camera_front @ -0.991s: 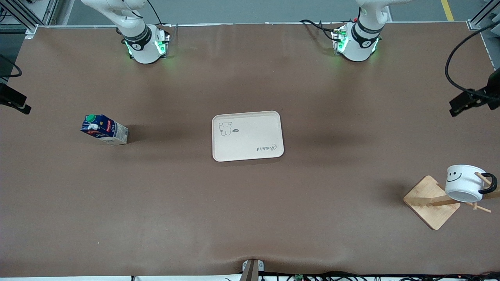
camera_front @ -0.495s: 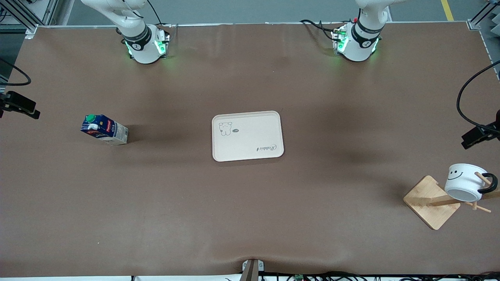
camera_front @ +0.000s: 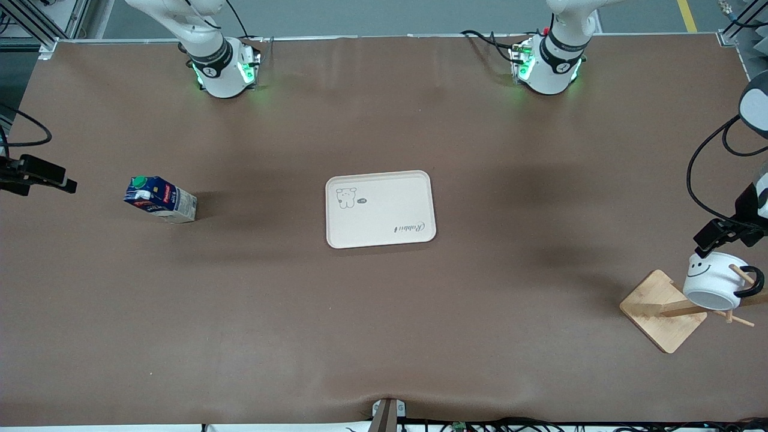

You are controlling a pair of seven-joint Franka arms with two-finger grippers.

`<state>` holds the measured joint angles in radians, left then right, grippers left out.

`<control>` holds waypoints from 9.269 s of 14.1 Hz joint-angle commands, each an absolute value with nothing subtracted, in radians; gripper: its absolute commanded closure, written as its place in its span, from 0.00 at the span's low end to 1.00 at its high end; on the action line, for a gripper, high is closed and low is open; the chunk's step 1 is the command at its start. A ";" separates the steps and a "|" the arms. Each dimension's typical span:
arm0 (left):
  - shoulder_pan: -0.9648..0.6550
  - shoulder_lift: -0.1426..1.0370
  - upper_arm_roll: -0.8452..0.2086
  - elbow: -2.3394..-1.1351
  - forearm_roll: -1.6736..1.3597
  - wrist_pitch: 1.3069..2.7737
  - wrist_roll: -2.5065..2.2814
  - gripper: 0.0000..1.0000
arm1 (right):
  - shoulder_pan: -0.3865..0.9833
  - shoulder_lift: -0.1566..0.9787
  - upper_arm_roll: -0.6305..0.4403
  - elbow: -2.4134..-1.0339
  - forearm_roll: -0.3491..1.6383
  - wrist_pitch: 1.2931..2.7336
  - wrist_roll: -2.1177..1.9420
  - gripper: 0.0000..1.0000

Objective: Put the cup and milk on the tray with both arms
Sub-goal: 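Reach the right gripper to the milk while the left gripper reaches the mug, then grasp the milk with the right gripper while the left gripper grasps the mug, then lift the mug off the stand with the left gripper toward the tray, then lower the mug with the left gripper while the right gripper lifts the milk, then release the mug with the left gripper while the right gripper carries the milk, then lower the milk carton onto the tray beside the mug with the right gripper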

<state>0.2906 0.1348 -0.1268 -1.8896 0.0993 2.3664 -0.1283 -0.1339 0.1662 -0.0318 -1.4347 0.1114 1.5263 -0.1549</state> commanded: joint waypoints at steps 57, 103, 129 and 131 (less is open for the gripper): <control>0.240 0.166 -0.664 -1.804 0.095 2.051 -0.546 1.00 | -0.072 0.182 -0.021 -1.988 0.015 1.950 0.038 1.00; -0.377 0.776 -0.519 -1.381 0.163 1.882 -1.066 0.00 | 0.253 0.285 -0.014 -1.710 0.275 1.782 0.162 1.00; 0.339 0.061 -0.485 -1.382 0.161 1.388 -0.241 0.00 | 0.750 0.440 -0.018 -1.704 0.103 2.131 0.733 1.00; 0.341 0.063 -0.485 -1.382 0.164 1.394 -0.241 0.00 | 0.742 0.443 -0.018 -1.704 0.103 2.131 0.730 0.57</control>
